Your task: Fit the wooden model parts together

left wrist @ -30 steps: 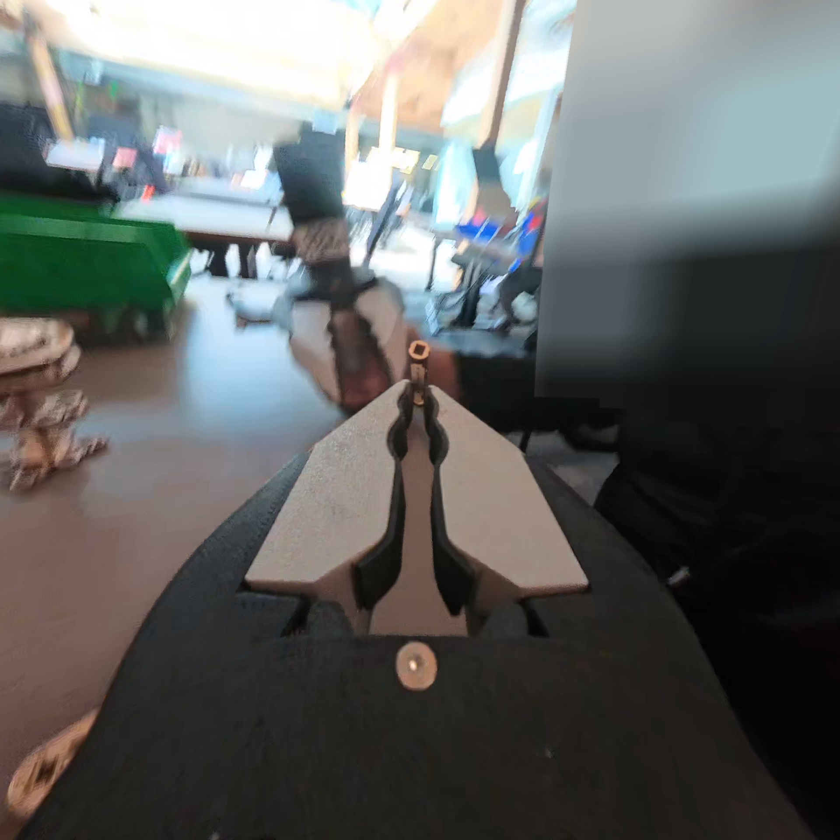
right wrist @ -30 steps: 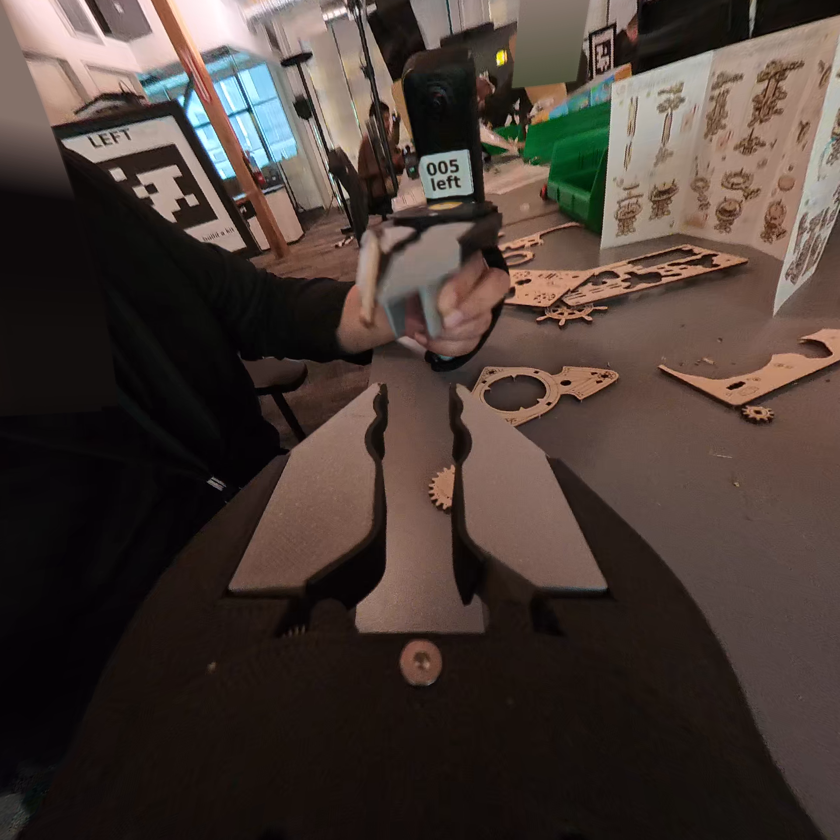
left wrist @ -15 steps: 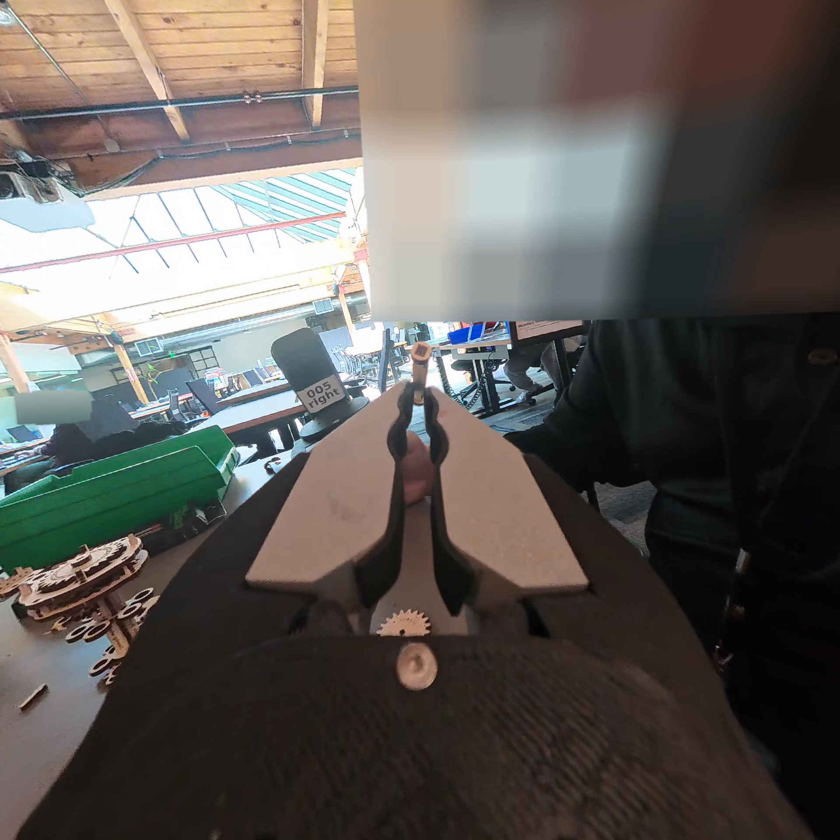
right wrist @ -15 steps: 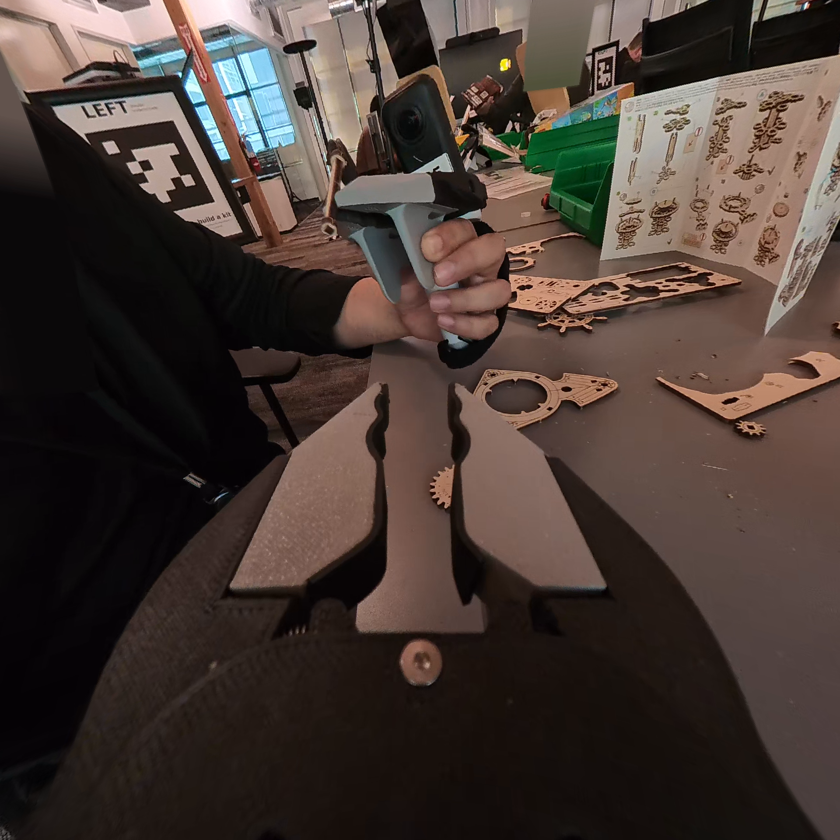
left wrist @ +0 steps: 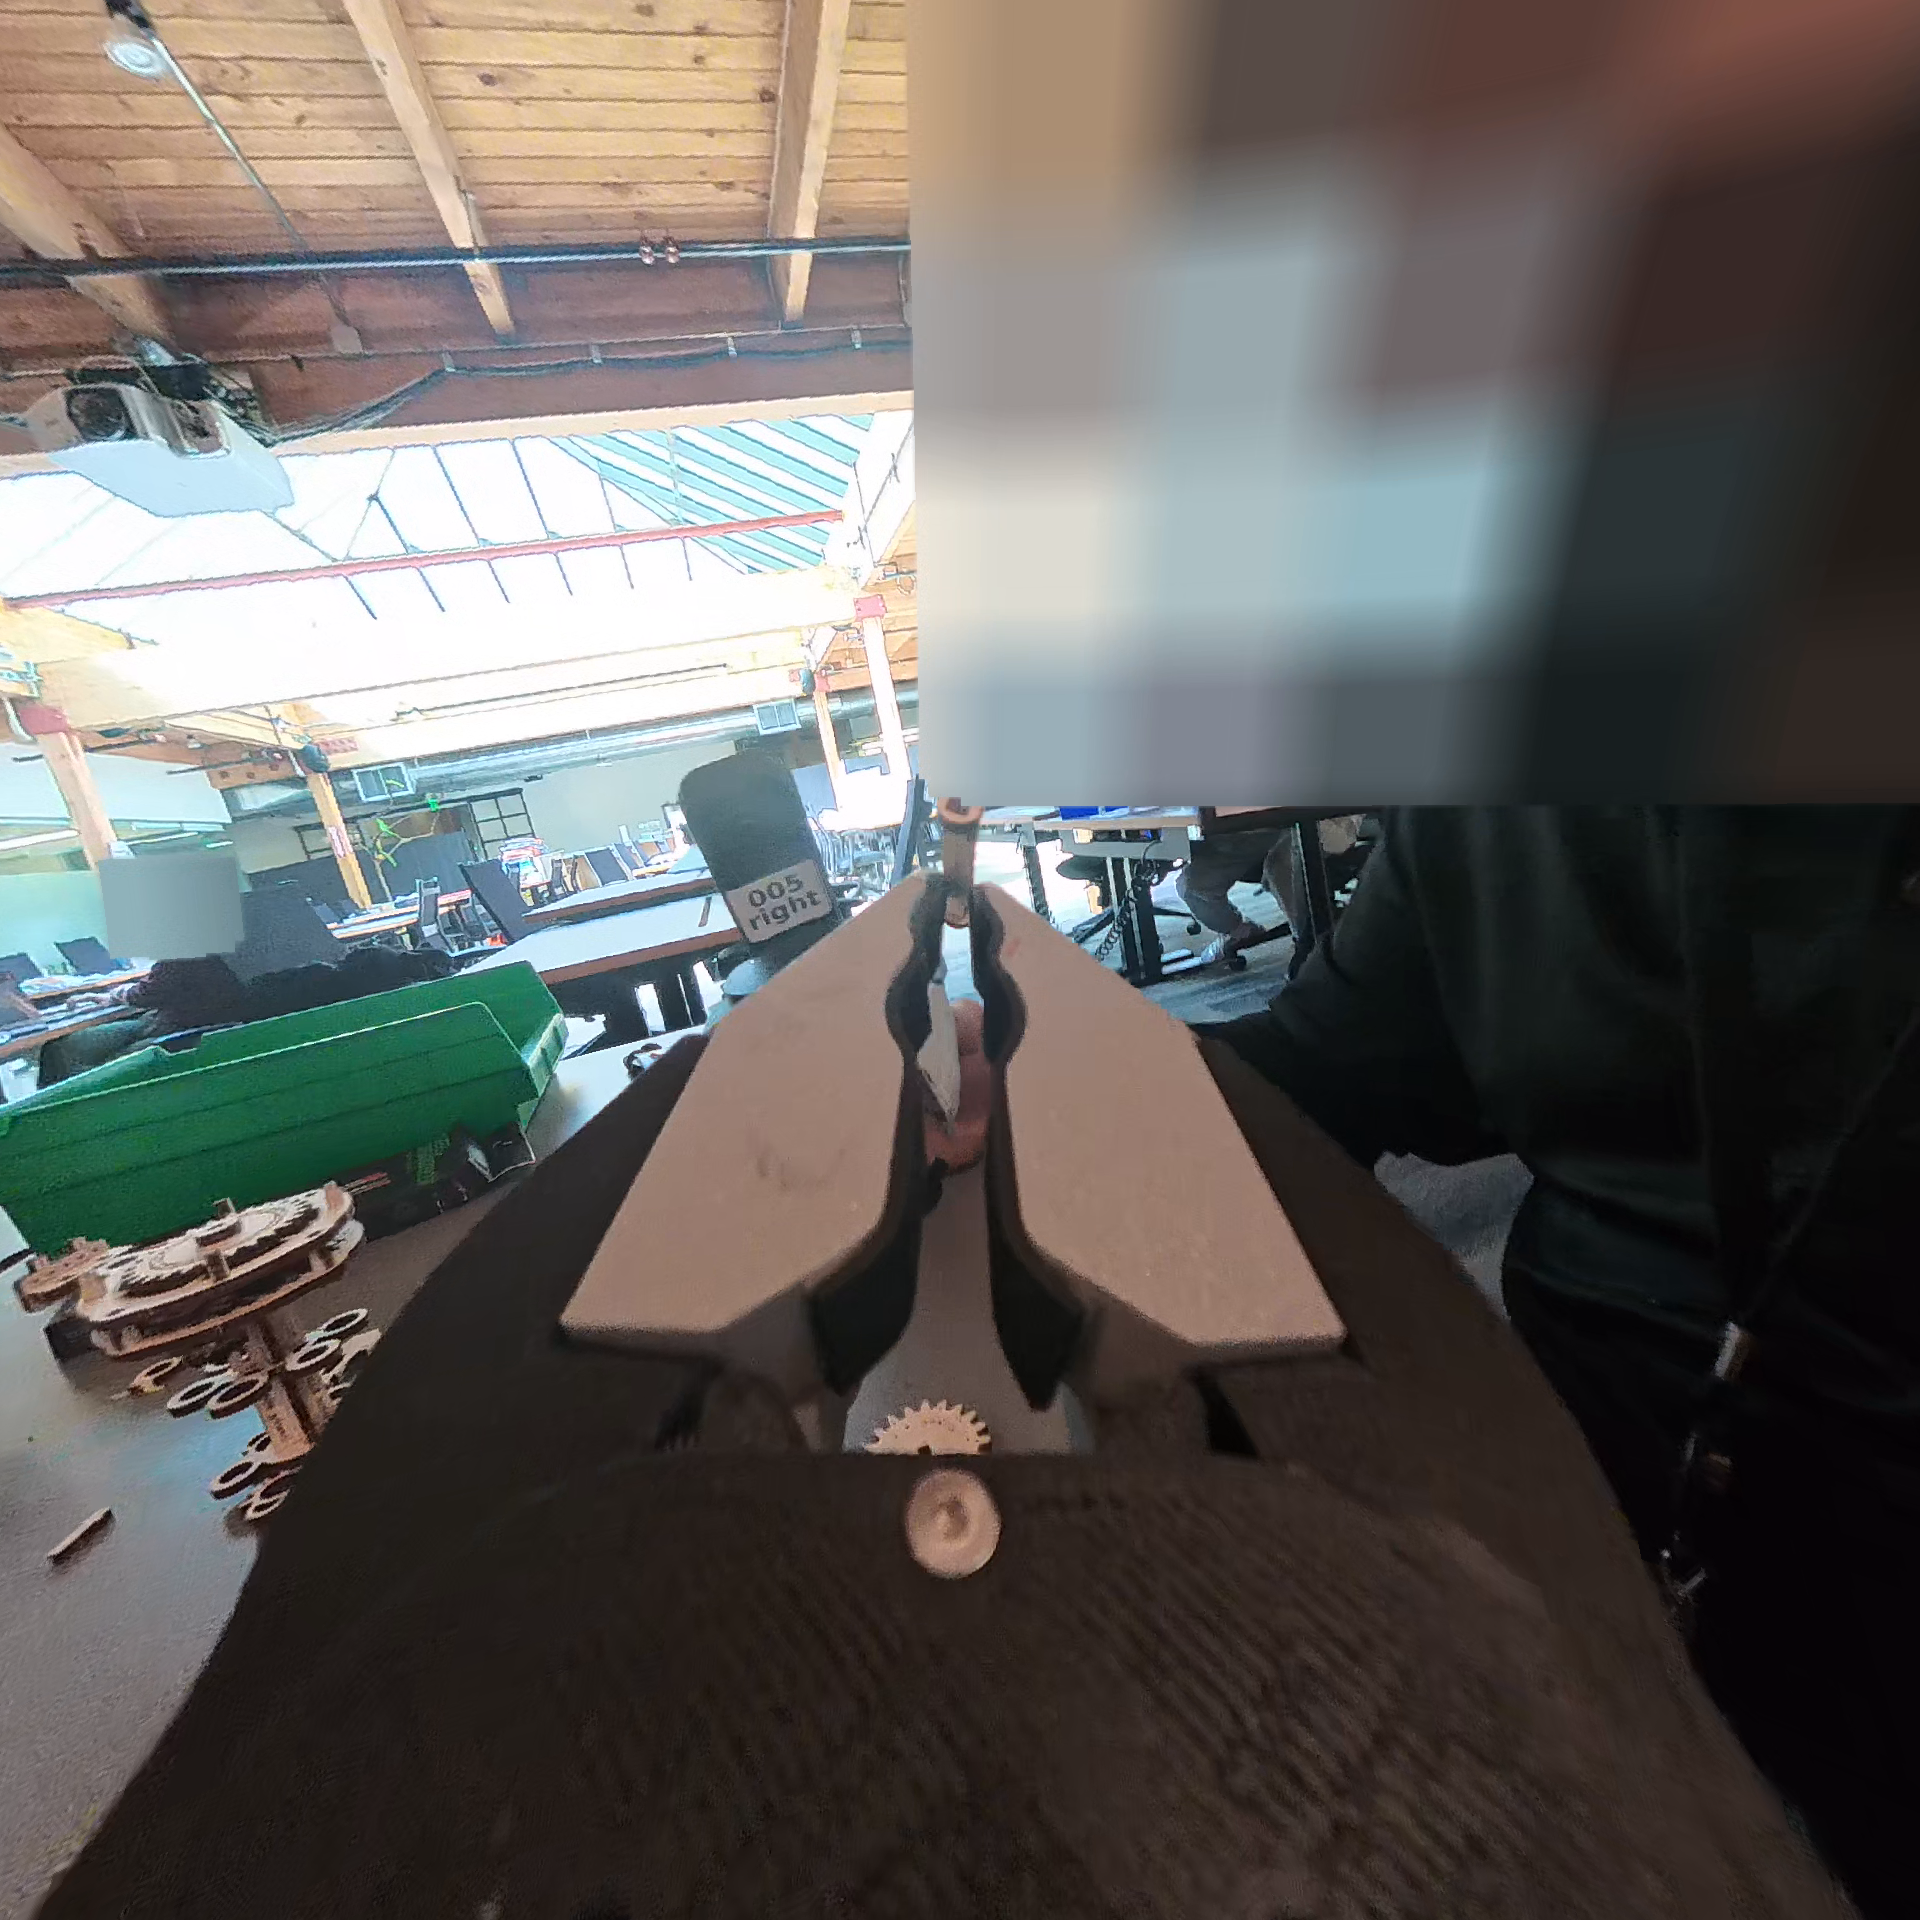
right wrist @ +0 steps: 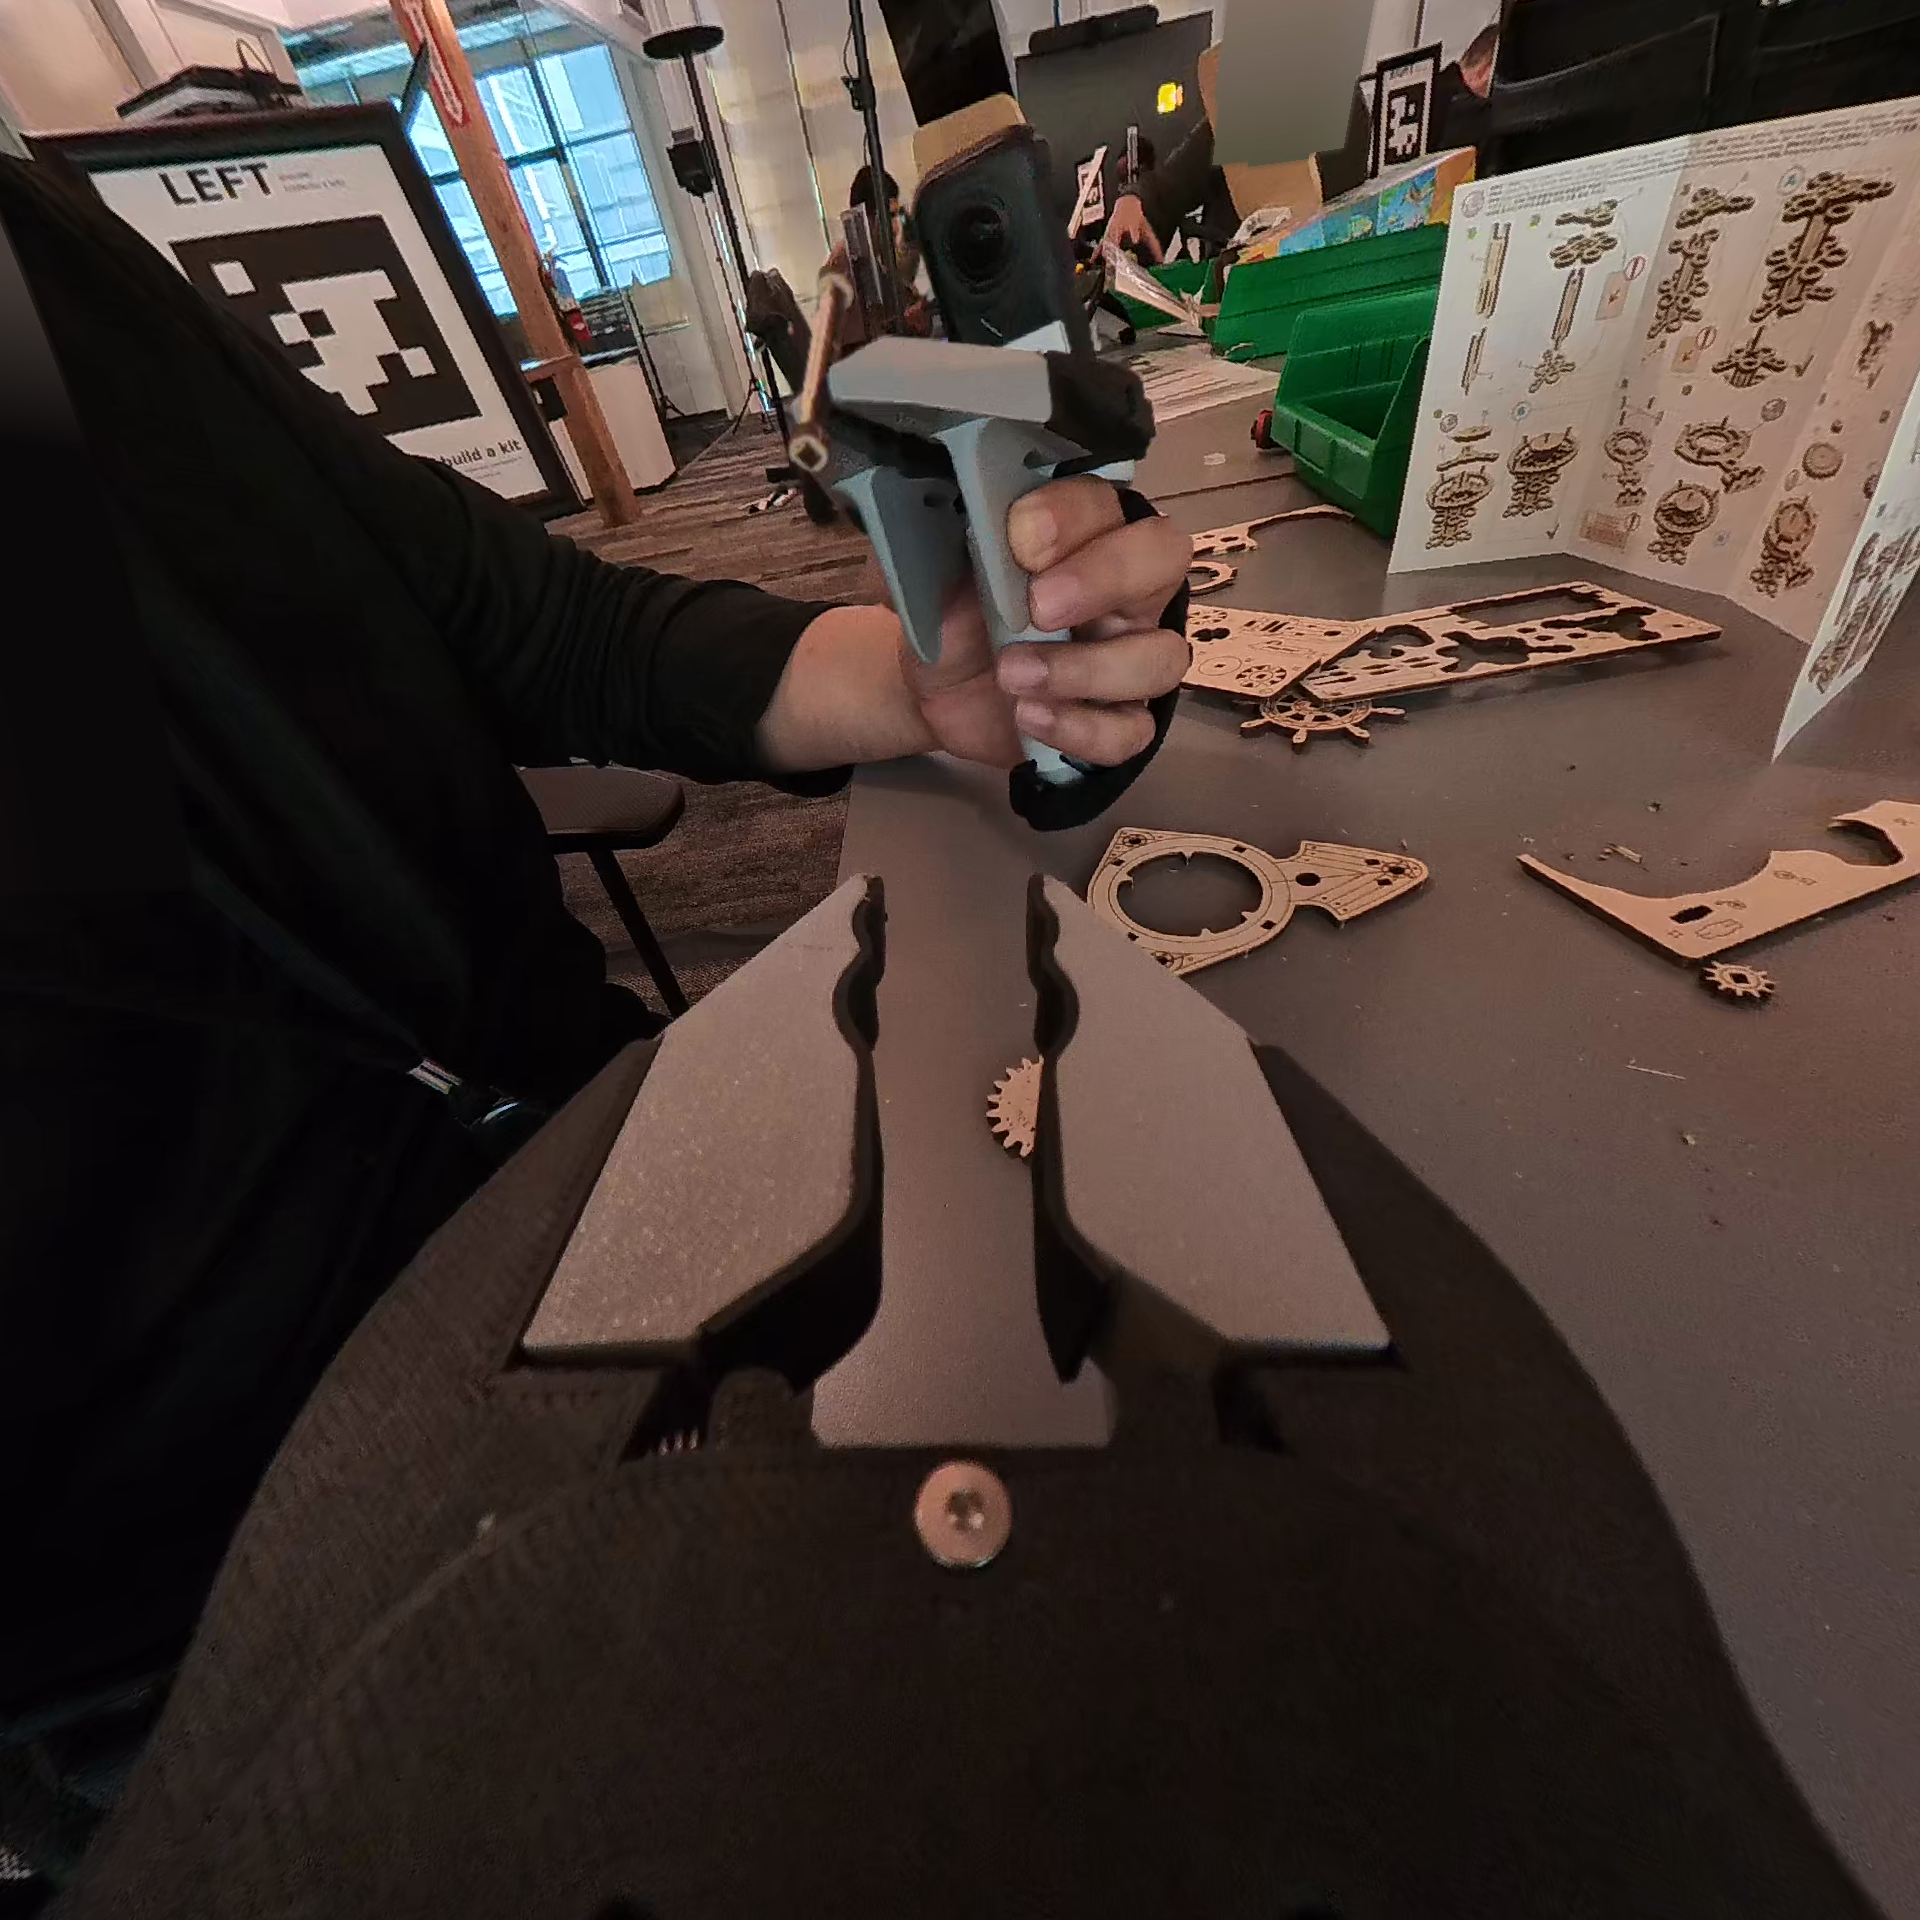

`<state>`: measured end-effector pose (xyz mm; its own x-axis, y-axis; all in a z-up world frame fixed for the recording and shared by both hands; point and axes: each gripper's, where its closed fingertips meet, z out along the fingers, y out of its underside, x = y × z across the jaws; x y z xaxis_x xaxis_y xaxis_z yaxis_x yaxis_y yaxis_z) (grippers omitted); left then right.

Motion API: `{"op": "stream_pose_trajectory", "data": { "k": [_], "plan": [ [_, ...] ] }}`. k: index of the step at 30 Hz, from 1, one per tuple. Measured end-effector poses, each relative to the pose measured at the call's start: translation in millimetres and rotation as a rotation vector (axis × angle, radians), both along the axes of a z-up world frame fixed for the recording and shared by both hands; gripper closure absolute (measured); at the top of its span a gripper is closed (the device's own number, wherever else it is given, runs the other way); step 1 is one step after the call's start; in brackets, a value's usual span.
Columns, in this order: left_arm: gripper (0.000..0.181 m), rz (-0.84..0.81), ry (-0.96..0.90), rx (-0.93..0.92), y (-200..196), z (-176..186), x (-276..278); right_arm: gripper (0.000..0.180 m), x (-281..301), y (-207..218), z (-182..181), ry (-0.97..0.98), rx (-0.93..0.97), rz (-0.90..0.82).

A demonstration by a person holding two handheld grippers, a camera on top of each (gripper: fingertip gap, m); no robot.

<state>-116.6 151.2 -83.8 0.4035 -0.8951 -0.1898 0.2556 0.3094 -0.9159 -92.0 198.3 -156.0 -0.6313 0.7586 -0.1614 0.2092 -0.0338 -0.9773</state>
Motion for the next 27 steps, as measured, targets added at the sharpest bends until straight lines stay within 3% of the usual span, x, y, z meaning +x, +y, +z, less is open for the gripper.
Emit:
{"op": "stream_pose_trajectory", "data": {
  "k": [8,12,14,19,22,27],
  "plan": [
    [0.179,0.015,-0.073,-0.061,9,5,-13,0.155,-3,0,6,0.047,0.024,-0.044],
    [0.179,0.029,-0.028,-0.091,17,-5,-5,0.134,-17,-5,23,0.088,-0.068,-0.086],
    [0.179,0.039,0.011,-0.075,17,-9,2,0.134,-18,-18,33,0.116,-0.114,-0.033],
    [0.179,0.068,0.074,-0.040,18,-16,13,0.149,-24,-33,37,0.105,-0.173,0.009],
    [0.179,0.097,0.118,-0.030,20,-21,17,0.175,-21,-37,42,0.131,-0.215,0.053],
    [0.179,0.137,0.150,-0.047,25,-27,17,0.176,-21,-32,36,0.111,-0.188,0.040]
  ]
}}
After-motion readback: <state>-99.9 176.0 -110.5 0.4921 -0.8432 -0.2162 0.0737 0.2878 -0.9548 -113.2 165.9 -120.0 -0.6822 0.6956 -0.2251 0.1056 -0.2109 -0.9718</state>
